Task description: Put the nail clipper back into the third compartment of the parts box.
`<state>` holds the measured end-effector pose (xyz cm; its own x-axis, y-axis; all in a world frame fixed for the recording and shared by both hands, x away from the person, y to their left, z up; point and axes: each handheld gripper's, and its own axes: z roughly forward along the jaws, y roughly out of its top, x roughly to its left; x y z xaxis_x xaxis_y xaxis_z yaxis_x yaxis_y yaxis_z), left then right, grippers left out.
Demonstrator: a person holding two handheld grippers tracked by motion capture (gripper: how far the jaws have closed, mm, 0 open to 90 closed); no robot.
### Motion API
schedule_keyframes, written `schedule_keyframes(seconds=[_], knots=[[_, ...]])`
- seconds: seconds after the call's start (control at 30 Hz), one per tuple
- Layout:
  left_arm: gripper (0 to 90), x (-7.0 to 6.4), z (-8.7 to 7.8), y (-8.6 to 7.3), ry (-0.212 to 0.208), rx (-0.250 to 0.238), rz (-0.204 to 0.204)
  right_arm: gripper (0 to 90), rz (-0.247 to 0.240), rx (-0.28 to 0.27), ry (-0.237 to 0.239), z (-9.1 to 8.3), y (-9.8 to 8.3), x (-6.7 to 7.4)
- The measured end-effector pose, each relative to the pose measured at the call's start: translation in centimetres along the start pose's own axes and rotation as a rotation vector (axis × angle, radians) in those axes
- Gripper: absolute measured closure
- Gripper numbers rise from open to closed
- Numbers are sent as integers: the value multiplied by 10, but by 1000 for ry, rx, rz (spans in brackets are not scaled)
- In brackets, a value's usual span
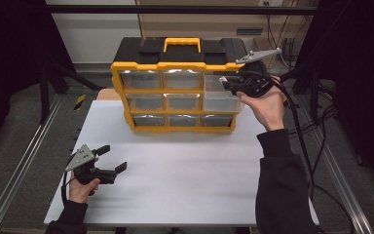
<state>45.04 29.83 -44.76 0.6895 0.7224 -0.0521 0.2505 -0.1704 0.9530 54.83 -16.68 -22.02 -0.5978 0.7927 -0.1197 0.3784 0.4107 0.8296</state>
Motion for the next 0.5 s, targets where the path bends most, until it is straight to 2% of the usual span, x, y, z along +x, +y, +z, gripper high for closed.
schedule_keyframes(seconds=[0.27,0.5], knots=[[35,0,0,0,1,-1,0,773,10,32,3,4,-2,-1],[35,0,0,0,0,0,1,759,14,11,1,4,-4,-1]])
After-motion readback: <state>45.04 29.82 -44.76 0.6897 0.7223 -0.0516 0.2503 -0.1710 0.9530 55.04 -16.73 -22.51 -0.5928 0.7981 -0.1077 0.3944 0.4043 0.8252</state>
